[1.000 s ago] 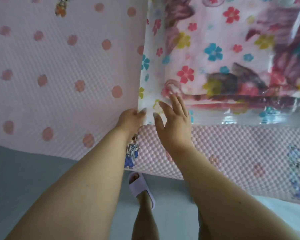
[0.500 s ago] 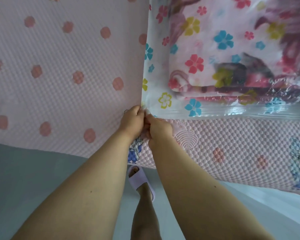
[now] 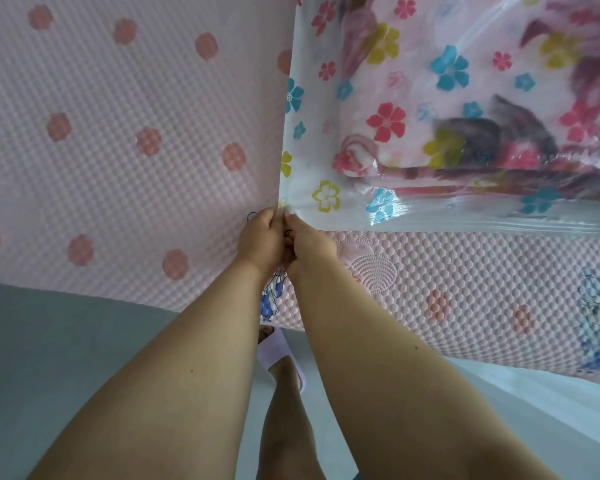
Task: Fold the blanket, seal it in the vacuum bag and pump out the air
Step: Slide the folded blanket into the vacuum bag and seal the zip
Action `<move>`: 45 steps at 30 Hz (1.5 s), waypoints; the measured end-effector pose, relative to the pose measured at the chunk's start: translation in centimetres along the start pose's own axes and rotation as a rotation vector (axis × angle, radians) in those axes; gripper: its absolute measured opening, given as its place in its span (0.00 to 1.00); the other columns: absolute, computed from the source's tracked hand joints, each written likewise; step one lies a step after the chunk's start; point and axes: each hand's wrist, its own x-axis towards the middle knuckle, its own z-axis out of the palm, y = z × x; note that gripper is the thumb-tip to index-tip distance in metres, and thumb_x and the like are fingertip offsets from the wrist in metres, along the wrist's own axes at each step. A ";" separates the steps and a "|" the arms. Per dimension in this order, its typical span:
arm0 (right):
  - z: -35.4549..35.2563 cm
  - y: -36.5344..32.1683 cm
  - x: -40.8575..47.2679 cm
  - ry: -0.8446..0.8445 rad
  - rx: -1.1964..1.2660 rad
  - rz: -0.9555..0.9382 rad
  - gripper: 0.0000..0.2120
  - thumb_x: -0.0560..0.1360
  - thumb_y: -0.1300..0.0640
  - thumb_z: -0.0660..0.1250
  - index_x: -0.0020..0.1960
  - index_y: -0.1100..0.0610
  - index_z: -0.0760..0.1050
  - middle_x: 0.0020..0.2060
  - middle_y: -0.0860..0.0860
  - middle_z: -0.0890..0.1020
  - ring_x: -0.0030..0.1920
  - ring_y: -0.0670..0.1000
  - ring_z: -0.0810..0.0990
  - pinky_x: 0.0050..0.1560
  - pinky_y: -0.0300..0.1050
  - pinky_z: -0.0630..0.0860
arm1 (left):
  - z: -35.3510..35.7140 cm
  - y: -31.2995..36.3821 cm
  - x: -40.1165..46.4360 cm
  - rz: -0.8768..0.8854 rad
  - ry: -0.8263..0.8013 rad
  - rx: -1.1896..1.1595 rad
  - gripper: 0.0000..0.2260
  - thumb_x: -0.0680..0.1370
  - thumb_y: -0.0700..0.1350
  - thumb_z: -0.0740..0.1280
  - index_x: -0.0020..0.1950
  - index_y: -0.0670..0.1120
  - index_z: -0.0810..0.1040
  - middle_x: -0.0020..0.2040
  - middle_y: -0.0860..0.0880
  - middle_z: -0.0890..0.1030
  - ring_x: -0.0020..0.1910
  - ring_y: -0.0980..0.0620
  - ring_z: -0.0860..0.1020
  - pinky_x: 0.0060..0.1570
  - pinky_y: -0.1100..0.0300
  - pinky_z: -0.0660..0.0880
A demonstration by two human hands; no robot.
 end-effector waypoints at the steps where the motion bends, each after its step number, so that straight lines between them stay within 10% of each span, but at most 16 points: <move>1: 0.0 -0.1 0.2 -0.001 0.000 0.015 0.09 0.71 0.59 0.74 0.39 0.62 0.76 0.23 0.50 0.78 0.19 0.46 0.75 0.22 0.35 0.71 | 0.0 0.0 0.0 0.001 0.006 0.006 0.14 0.81 0.50 0.59 0.41 0.44 0.77 0.36 0.48 0.81 0.35 0.49 0.78 0.33 0.55 0.74; 6: 0.4 0.3 0.6 0.062 -0.031 -0.015 0.10 0.69 0.57 0.75 0.40 0.62 0.78 0.34 0.54 0.83 0.32 0.51 0.81 0.34 0.43 0.78 | 0.1 0.0 -0.3 0.052 0.067 0.095 0.17 0.81 0.55 0.60 0.43 0.44 0.78 0.40 0.47 0.83 0.41 0.48 0.80 0.42 0.53 0.76; 16: -0.7 -1.5 0.1 0.095 0.215 0.000 0.09 0.70 0.66 0.73 0.46 0.64 0.75 0.23 0.53 0.78 0.15 0.48 0.73 0.19 0.35 0.70 | -0.2 0.0 -0.2 0.055 0.041 0.074 0.13 0.80 0.51 0.60 0.42 0.45 0.77 0.33 0.48 0.76 0.35 0.47 0.73 0.38 0.50 0.71; 31: -3.7 -3.5 1.4 0.108 0.024 -0.054 0.08 0.69 0.61 0.74 0.38 0.59 0.74 0.27 0.51 0.76 0.15 0.44 0.70 0.20 0.33 0.67 | 0.1 -0.2 -0.3 0.054 0.120 0.112 0.17 0.81 0.47 0.60 0.36 0.39 0.70 0.36 0.44 0.72 0.35 0.48 0.68 0.37 0.53 0.66; 39: -3.5 -3.4 0.4 0.042 -0.008 -0.029 0.08 0.71 0.59 0.72 0.45 0.63 0.76 0.29 0.56 0.80 0.20 0.51 0.76 0.23 0.39 0.72 | 3.9 2.3 -2.5 -0.311 0.054 -0.575 0.09 0.74 0.46 0.73 0.45 0.40 0.80 0.37 0.41 0.82 0.28 0.46 0.79 0.36 0.54 0.77; 45: -3.6 -3.7 0.4 0.044 -0.065 -0.039 0.08 0.71 0.60 0.72 0.44 0.63 0.77 0.32 0.57 0.81 0.24 0.51 0.77 0.30 0.43 0.76 | 4.4 2.7 -1.8 -0.478 0.164 -0.642 0.07 0.76 0.41 0.71 0.41 0.39 0.77 0.26 0.46 0.78 0.22 0.50 0.76 0.39 0.50 0.82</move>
